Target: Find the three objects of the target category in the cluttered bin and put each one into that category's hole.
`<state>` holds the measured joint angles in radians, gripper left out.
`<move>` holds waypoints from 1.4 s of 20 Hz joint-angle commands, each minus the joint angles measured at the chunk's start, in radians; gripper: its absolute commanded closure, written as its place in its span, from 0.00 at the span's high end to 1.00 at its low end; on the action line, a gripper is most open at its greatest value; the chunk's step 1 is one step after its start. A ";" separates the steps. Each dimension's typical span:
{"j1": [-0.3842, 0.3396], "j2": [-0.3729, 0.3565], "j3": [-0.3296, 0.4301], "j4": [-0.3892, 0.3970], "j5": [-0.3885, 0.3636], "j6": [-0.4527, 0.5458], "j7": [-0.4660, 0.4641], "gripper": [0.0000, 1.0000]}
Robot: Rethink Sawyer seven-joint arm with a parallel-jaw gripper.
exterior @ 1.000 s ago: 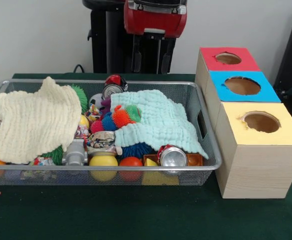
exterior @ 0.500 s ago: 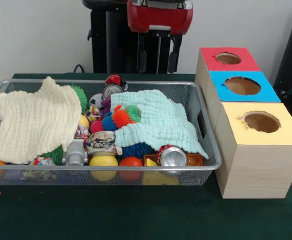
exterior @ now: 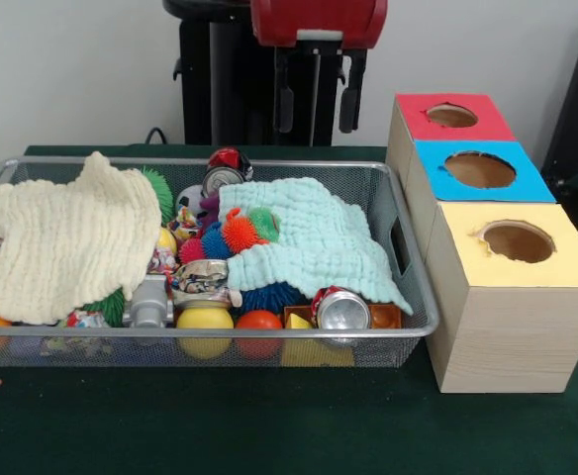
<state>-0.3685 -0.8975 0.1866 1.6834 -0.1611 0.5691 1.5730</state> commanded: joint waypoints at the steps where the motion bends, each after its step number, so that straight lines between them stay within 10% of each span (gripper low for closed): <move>1: -0.031 0.029 0.085 0.033 -0.105 -0.062 -0.076 1.00; 10: 0.031 0.174 0.021 -0.099 -0.210 -0.052 -0.004 1.00; 18: 0.007 0.238 0.065 -0.065 -0.234 -0.198 0.031 1.00; 28: 0.018 0.271 0.048 -0.095 -0.235 -0.084 -0.021 1.00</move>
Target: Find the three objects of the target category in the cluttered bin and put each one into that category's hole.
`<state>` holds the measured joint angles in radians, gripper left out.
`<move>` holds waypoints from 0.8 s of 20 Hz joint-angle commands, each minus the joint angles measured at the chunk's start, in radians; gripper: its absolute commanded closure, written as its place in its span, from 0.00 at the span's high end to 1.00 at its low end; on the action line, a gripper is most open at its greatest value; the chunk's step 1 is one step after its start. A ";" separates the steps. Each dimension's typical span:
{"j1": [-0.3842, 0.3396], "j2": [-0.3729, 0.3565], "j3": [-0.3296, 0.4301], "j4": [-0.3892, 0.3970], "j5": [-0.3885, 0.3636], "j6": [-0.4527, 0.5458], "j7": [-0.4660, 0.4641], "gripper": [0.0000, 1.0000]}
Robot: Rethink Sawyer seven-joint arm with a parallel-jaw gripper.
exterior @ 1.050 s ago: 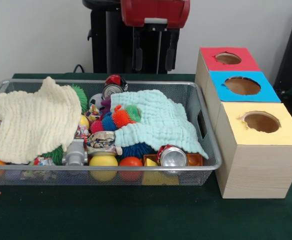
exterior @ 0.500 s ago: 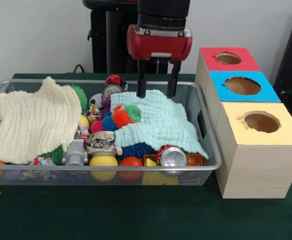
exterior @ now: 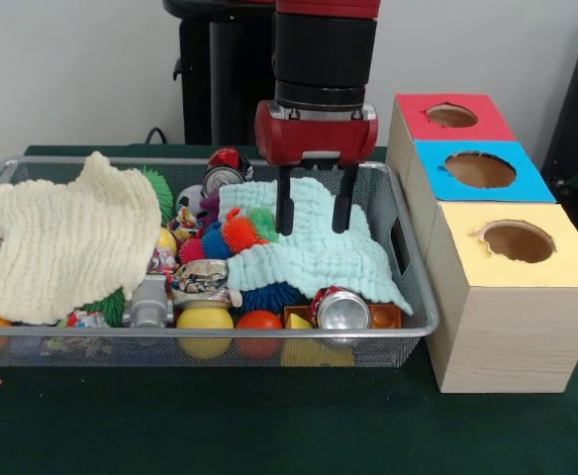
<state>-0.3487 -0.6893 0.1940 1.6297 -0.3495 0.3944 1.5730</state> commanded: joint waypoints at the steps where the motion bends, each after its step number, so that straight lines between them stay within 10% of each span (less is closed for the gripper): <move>1: 0.011 0.079 0.025 -0.057 -0.049 0.102 -0.011 1.00; 11: 0.101 0.219 -0.058 -0.246 -0.060 0.454 -0.025 1.00; 16: 0.116 0.262 -0.068 -0.275 -0.085 0.451 -0.001 1.00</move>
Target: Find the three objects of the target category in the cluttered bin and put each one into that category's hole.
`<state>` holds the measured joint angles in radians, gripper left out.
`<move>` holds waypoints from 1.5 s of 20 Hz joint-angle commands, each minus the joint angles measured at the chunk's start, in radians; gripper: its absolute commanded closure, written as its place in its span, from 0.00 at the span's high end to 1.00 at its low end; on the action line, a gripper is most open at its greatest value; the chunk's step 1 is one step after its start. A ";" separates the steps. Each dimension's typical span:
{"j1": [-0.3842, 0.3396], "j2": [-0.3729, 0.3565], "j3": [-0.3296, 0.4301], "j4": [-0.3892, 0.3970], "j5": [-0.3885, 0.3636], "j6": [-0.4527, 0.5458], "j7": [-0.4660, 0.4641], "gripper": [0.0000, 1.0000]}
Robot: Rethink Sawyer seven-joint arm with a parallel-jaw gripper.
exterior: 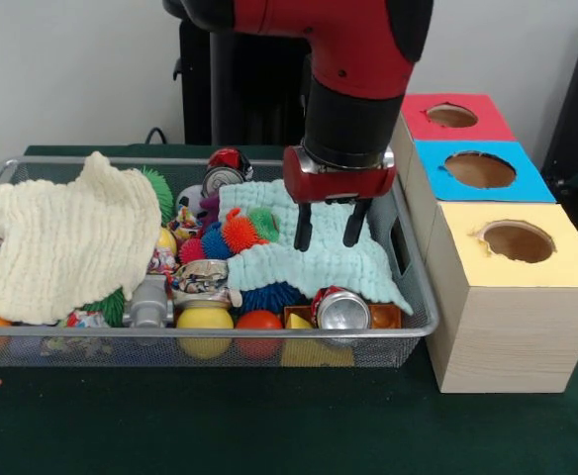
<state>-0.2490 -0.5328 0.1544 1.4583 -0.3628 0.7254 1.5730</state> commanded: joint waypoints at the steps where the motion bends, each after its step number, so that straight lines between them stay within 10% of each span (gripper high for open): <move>1: 0.021 0.115 -0.030 -0.112 -0.077 0.121 0.004 1.00; 28: 0.057 0.304 -0.086 -0.225 -0.109 0.151 -0.008 1.00; 29: 0.059 0.304 -0.087 -0.230 -0.107 0.157 -0.008 0.00; 30: 0.060 0.304 -0.088 -0.230 -0.106 0.157 -0.008 0.00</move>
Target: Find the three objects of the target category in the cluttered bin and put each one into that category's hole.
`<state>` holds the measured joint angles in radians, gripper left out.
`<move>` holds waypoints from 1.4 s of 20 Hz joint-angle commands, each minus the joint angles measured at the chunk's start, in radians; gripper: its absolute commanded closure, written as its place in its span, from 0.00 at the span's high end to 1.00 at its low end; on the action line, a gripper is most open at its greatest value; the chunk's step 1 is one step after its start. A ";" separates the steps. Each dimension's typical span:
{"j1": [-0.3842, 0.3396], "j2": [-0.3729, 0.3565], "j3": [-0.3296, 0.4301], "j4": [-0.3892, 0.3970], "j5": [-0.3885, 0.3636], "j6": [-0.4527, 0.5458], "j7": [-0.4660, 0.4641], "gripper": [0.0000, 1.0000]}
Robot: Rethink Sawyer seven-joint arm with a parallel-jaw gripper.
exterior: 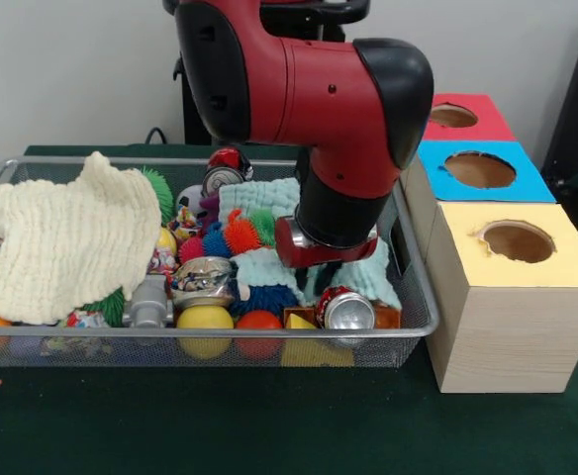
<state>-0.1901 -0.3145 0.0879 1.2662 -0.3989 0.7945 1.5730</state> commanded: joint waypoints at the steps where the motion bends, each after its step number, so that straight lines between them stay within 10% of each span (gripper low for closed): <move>1: 0.002 0.083 -0.024 -0.033 -0.069 0.083 -0.008 0.00; 14: -0.009 0.041 -0.013 0.006 -0.055 0.029 -0.020 0.00; 21: -0.159 -0.352 0.111 0.317 0.050 0.069 -0.208 0.00; 28: -0.244 -0.565 0.197 0.398 0.107 0.252 -0.302 0.00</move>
<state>-0.3610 -0.6203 0.1668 1.5055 -0.3421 0.8319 1.5724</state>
